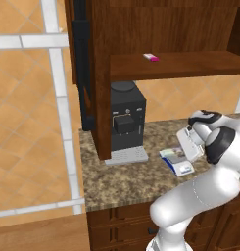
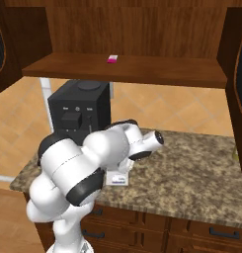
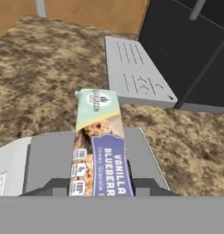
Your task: Pick the bar and place it on the digital scale for weighing, and close the cabinet.
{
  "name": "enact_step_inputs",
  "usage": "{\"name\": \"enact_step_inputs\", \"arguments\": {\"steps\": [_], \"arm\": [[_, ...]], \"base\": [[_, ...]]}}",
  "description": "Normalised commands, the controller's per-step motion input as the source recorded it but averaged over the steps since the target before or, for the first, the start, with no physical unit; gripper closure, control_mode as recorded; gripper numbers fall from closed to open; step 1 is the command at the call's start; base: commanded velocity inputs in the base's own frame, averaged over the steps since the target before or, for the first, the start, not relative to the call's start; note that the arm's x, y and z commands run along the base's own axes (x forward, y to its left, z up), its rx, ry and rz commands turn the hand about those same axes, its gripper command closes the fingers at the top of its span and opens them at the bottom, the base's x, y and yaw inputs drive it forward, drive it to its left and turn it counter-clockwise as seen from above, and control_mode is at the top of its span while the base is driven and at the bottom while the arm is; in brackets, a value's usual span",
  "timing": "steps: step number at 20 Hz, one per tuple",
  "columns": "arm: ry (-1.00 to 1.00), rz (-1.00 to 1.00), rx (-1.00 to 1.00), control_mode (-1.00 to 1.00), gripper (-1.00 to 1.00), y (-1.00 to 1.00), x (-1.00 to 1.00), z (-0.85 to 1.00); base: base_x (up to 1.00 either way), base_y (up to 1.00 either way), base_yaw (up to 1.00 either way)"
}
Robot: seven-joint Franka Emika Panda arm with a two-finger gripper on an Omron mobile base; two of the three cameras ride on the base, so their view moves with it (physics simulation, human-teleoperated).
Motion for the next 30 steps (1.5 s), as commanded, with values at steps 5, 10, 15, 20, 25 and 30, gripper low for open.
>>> {"name": "enact_step_inputs", "arguments": {"steps": [5,10,15,20,25,30], "arm": [[-0.16,0.00,-0.01,-1.00,1.00,-0.18,-0.32,-0.04],[-0.19,0.00,-0.04,-1.00,1.00,0.16,0.00,-0.04],[-0.10,0.00,0.00,-1.00,1.00,0.02,0.00,0.00],[0.00,0.00,-0.01,-1.00,-1.00,0.01,-0.04,-0.01],[0.00,0.02,0.00,-1.00,-1.00,0.00,0.00,0.00],[-0.04,0.05,0.01,-1.00,-1.00,-0.12,-0.04,0.00]], "base": [[0.00,0.00,0.00],[0.00,0.00,0.00],[0.00,0.00,0.00],[0.00,0.00,0.00],[0.00,0.00,0.00],[0.00,0.00,0.00]]}}
